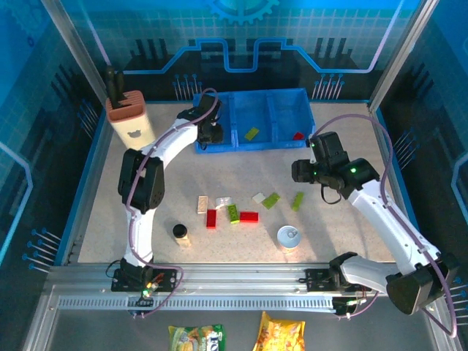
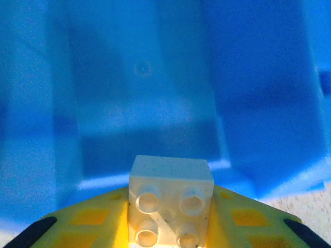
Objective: Sort the legos into containers by color
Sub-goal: Place the lego in the container.
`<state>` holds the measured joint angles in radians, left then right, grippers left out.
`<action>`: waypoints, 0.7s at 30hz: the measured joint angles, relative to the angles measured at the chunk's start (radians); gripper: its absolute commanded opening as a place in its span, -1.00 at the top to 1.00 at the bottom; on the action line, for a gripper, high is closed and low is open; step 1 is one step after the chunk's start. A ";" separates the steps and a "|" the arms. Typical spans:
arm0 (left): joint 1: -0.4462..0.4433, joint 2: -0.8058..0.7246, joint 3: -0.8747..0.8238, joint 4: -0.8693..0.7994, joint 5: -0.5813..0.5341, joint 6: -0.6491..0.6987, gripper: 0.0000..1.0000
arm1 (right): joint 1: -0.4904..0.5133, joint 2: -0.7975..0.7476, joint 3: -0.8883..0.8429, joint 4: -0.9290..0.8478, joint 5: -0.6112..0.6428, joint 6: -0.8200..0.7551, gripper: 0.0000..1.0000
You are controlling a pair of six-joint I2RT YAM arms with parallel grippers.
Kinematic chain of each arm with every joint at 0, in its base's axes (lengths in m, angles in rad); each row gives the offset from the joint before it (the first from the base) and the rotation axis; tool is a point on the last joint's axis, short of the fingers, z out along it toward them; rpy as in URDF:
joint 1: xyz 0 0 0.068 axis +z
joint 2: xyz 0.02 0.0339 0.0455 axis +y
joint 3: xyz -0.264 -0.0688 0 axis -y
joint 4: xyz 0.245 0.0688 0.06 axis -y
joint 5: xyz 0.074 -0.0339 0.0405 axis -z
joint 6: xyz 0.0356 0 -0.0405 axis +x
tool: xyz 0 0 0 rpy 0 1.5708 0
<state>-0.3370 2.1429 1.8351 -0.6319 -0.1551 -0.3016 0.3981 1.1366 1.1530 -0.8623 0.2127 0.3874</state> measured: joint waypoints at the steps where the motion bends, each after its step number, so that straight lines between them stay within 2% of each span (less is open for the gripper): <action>1: 0.005 0.021 0.021 0.002 0.000 -0.001 0.27 | 0.000 0.000 0.000 -0.003 0.000 0.000 -0.24; 15: 0.027 0.249 0.250 0.071 -0.082 -0.007 0.26 | 0.000 0.000 0.000 -0.013 0.008 0.001 -0.24; 21: 0.027 0.298 0.277 0.087 -0.106 -0.007 0.22 | 0.000 -0.012 -0.002 -0.013 0.008 0.001 -0.24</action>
<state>-0.3096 2.4405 2.1120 -0.5446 -0.2615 -0.3084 0.3981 1.1248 1.1507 -0.8753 0.2207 0.3885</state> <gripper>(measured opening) 0.380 0.621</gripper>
